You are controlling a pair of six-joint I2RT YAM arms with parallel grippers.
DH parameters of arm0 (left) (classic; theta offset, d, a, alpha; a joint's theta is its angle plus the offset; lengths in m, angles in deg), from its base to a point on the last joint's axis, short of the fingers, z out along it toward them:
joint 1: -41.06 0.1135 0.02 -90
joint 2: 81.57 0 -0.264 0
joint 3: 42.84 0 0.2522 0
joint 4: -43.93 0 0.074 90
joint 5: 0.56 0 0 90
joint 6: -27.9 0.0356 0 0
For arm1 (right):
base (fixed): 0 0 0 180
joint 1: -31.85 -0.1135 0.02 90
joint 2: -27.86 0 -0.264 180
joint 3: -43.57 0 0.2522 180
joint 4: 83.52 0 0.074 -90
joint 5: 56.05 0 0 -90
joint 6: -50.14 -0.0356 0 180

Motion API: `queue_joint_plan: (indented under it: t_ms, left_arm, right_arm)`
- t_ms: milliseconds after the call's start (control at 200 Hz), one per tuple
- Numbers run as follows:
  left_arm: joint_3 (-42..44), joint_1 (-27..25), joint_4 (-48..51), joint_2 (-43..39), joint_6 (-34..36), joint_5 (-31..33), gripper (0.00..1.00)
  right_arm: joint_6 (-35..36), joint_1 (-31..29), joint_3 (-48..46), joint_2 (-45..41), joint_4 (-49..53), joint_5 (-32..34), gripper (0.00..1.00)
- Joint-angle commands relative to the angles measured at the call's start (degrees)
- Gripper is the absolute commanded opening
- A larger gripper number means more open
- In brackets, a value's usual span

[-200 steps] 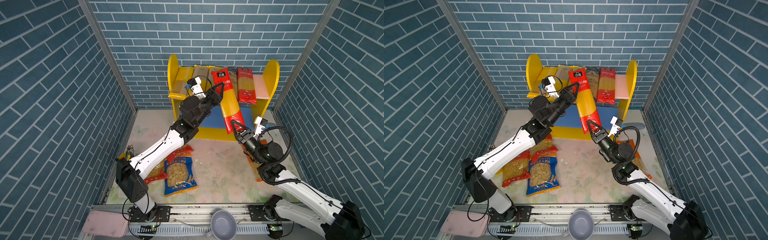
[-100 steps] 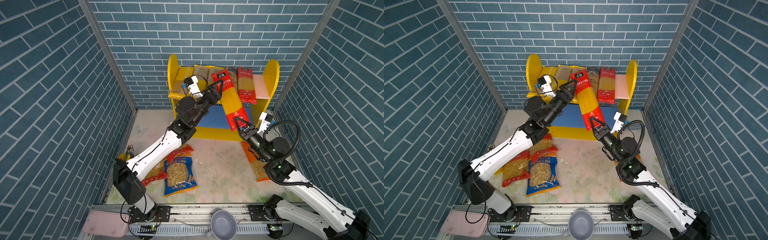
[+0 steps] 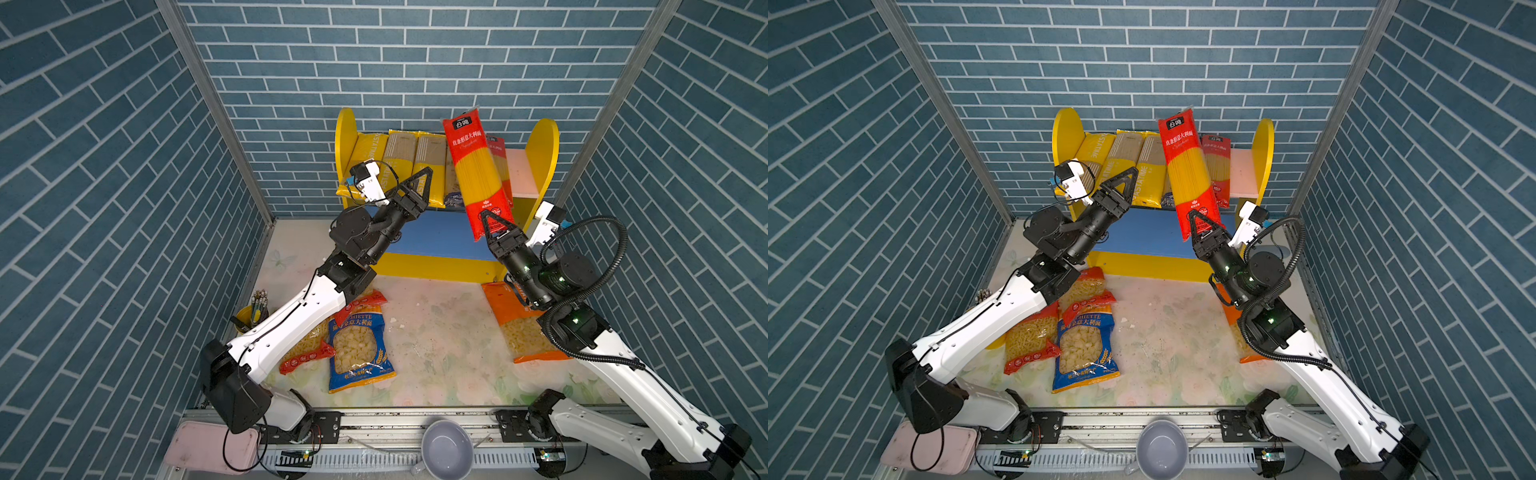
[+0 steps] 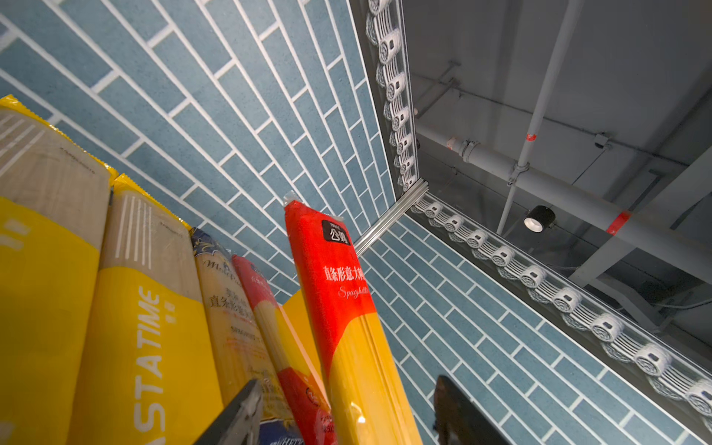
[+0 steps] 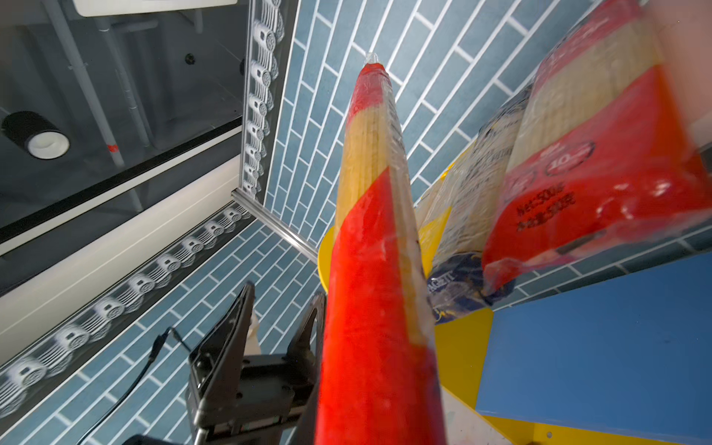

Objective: Place and organize the pasta boxes and bags onto the shelf
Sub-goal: 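Set the pack on the shelf with the right gripper while the left holds back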

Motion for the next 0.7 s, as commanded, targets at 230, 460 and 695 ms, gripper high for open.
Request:
queue_joint_plan:
  t_ms: [230,460,695]
  left_arm:
    - [7.7,0.6,-2.4,-4.5,1.4,-1.6,0.71]
    - [9.8,0.7,-3.7,-4.7,1.0,-2.5,0.71]
    - [11.5,0.7,-3.5,-5.6,1.0,-2.4,0.71]
  right_arm:
    - [1.1,10.2,11.1,-0.9,-0.9,6.9,0.0]
    - [-3.7,14.7,17.2,3.1,6.9,5.6,0.0]
    - [-8.8,17.7,22.7,8.0,11.0,4.0,0.0]
